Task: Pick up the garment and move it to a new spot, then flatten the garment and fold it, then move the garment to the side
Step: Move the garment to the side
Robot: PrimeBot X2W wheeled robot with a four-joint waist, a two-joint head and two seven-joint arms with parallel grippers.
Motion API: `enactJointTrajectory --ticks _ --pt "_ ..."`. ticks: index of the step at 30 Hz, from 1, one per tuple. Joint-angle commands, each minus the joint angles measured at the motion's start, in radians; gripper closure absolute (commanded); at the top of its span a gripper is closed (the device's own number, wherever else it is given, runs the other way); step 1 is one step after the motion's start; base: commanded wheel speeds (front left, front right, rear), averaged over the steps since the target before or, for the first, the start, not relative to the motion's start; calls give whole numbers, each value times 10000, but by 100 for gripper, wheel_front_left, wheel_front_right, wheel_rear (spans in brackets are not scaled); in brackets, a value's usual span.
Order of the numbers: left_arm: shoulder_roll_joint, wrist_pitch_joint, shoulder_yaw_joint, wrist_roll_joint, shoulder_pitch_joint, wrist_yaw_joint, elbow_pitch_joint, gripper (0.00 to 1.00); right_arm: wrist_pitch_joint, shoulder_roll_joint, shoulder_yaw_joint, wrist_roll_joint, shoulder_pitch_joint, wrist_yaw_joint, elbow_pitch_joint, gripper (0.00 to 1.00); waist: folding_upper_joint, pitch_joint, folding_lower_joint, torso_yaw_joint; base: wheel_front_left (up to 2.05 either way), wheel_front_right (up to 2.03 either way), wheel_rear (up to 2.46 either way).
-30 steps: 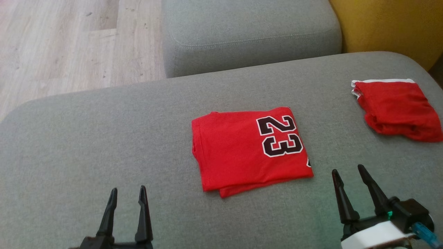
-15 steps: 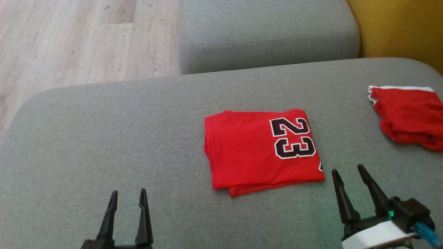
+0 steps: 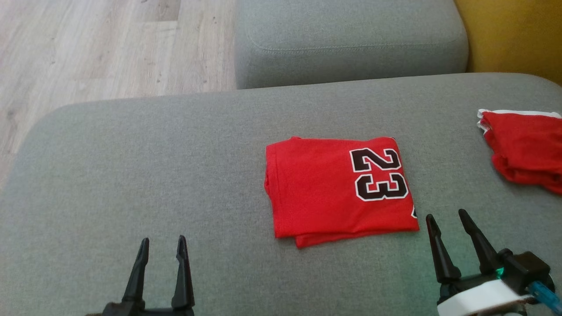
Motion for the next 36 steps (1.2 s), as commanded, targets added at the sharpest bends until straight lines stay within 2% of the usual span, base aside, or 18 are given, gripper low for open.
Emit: enactJointTrajectory --ticks 1,8,14,20,24,29,30,32,33,36 --pt "-36 -95 296 78 -256 52 -395 0 -91 -269 172 107 -392 67 -253 0 0 44 0 -9 0 0 0" --pt "-36 -95 289 96 -267 65 -544 0 -91 -270 158 167 -479 67 -187 0 0 264 0 -25 0 0 0" --pt "-36 -95 256 189 -613 34 -799 0 -91 -296 117 583 -1281 67 193 0 0 1328 0 -26 0 0 0" --pt "-36 -95 178 248 -1227 5 -959 0 -76 -710 435 1238 -2995 67 1637 0 0 2164 0 105 0 0 0" --pt "-36 -95 109 240 -1414 51 -1070 0 488 -913 738 1904 -3902 67 2682 0 0 2386 0 267 0 0 0" --pt "-36 -95 -8 311 -1514 70 -1028 0 1328 -1042 1661 2881 -4443 67 3700 2 0 2511 0 475 0 0 0" --pt "-36 -95 -10 316 -1526 88 -1024 0 1442 -1066 1849 3033 -4500 67 3865 15 0 2529 0 497 0 0 0" --pt "-36 -95 -4 314 -1554 116 -1024 0 1394 -1050 1990 3399 -4642 67 4168 89 0 2581 0 515 0 0 0" --pt "-36 -95 -4 315 -1572 131 -1028 0 1348 -1026 2056 3597 -4717 67 4290 100 0 2609 0 512 0 0 0" --pt "-36 -95 -10 324 -1618 194 -1058 0 1165 -1080 2376 4034 -4966 67 4451 100 0 2725 0 453 0 0 0"
